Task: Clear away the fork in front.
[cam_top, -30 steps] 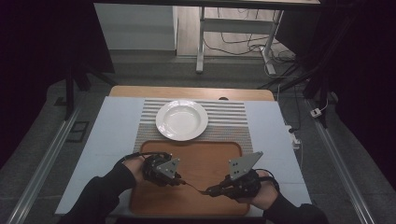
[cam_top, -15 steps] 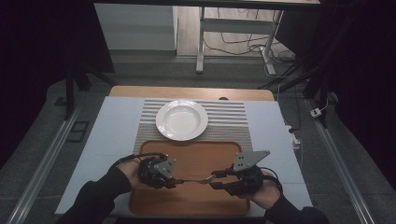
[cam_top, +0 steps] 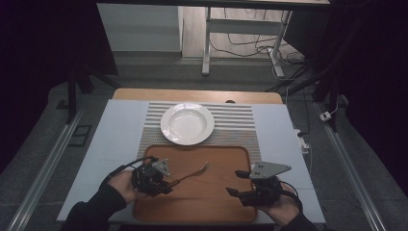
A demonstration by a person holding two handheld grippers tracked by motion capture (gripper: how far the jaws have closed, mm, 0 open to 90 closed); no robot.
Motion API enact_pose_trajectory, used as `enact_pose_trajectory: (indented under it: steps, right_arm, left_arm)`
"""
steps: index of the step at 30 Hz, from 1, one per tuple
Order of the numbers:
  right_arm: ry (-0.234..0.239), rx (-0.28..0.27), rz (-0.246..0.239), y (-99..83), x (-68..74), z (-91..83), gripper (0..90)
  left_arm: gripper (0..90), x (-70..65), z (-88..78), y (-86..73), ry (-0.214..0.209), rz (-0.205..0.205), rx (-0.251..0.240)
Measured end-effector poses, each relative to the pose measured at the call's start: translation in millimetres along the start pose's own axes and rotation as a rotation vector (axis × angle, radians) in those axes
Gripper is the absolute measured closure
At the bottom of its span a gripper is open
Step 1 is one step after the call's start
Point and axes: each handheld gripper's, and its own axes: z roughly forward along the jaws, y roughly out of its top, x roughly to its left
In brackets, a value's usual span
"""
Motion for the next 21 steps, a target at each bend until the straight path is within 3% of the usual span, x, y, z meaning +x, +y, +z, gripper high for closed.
enact_pose_trajectory:
  steps: [4,8,13,16,21]
  right_arm:
    - [-0.059,-0.002,0.024,-6.4,-0.1,-7.4,25.9]
    - [-0.101,0.001,0.05,-14.3,-1.9,-15.6,22.7]
    - [-0.147,0.009,0.099,-26.3,-8.2,-24.3,18.4]
    - [-0.165,0.016,0.129,-33.1,-10.7,-28.3,14.7]
    - [-0.205,0.054,0.137,-42.5,-9.8,-32.9,9.2]
  left_arm:
    - [80.1,-1.9,-0.8,-3.9,0.012,-0.077,0.017]
    - [80.1,-1.2,-0.9,-11.3,0.031,-0.176,0.023]
    - [80.0,1.4,1.0,-21.0,0.047,-0.266,0.036]
    - [80.0,1.1,2.0,-25.1,0.067,-0.307,0.049]
    - [79.9,2.5,6.2,-31.0,0.079,-0.358,0.081]
